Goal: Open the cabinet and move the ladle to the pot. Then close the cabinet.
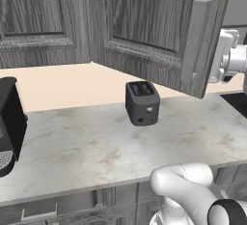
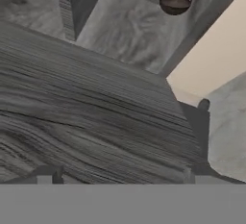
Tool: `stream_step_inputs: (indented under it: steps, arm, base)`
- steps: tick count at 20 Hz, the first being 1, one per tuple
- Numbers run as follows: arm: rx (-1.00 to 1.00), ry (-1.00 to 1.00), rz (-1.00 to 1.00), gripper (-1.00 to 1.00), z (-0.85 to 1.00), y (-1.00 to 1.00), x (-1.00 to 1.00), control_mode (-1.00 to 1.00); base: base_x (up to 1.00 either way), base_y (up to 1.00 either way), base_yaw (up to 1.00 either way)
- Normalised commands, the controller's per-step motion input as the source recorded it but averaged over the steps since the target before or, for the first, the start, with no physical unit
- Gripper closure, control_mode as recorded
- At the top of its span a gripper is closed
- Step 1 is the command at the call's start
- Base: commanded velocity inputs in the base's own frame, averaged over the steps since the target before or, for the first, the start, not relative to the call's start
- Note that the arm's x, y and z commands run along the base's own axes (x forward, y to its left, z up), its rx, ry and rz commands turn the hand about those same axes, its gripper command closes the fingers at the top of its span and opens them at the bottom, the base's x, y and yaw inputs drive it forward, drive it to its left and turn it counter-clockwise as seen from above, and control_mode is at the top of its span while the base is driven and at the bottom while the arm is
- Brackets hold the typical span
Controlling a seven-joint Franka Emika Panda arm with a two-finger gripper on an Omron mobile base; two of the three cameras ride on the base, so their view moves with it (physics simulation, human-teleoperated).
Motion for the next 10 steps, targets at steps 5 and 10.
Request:
stream_step_inputs:
  steps: [5, 10]
  arm:
    - [0.05, 0.0, 0.13, -1.0, 0.41, 0.48, -0.57, -1.0]
    - [0.0, -0.02, 0.13, -1.0, 0.32, 0.65, -0.99, -1.0]
  base:
    - [0.0, 0.0, 0.0]
    - [0.0, 0.0, 0.0]
